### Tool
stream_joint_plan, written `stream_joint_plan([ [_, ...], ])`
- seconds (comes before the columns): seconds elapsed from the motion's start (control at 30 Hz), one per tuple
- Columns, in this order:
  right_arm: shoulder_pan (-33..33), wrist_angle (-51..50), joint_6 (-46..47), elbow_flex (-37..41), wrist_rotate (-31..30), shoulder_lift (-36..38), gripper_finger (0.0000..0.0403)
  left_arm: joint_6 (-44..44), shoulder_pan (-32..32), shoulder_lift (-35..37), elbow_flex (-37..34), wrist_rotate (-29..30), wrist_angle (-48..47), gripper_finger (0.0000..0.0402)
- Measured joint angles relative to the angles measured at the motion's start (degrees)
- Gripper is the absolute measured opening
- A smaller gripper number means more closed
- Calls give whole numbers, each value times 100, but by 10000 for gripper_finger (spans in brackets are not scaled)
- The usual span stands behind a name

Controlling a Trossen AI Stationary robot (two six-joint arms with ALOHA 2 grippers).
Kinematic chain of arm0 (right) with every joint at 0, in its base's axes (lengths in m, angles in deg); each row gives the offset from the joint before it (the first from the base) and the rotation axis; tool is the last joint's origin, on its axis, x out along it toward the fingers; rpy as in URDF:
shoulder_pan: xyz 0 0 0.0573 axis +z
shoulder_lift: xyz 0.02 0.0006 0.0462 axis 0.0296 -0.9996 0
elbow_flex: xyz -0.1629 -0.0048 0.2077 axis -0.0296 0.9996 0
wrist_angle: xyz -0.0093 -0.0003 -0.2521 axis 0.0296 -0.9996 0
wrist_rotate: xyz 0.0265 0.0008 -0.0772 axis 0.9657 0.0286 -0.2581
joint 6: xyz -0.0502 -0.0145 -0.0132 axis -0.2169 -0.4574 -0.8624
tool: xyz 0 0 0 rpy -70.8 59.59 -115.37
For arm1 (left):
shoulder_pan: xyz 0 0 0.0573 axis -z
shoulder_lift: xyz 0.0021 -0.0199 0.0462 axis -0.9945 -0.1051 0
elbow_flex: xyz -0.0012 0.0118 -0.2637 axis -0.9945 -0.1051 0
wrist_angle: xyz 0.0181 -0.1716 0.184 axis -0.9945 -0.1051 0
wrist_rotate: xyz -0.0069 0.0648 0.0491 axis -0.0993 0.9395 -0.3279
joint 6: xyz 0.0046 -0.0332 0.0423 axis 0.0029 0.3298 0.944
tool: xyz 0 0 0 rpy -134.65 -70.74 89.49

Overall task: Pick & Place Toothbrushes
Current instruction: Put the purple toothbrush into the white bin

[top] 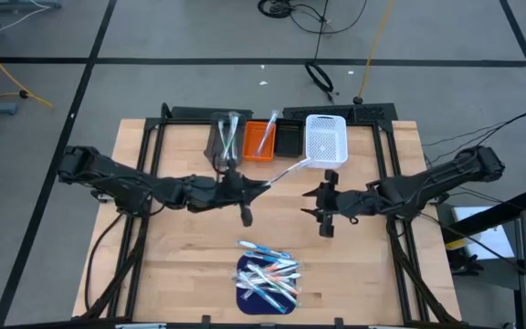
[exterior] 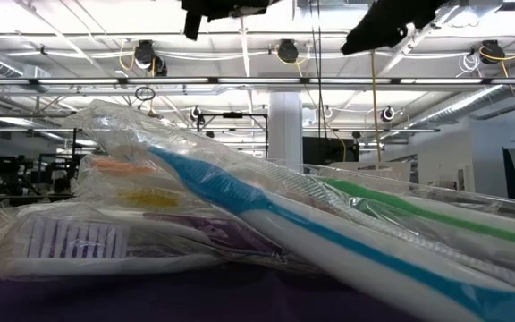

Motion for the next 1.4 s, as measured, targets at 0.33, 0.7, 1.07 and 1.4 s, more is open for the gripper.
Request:
stream_joint_plan([
  [0.33, -15, 892, -89, 0, -452, 288, 187, -42, -144, -90, -1479, -1125, 3389, 8],
  [0.7, -140, 4424, -721, 1073, -413, 233, 187, 320, -24, -682, -1477, -1194, 4297, 8],
  [1.07, -464, 6906, -347, 2163, 489, 231, 187, 165, -132, -1478, -1406, -1191, 5291, 8],
  [1.4, -586, 6929, -308, 2162, 560, 233, 187, 118, -171, -1992, -789, -1411, 5267, 8],
])
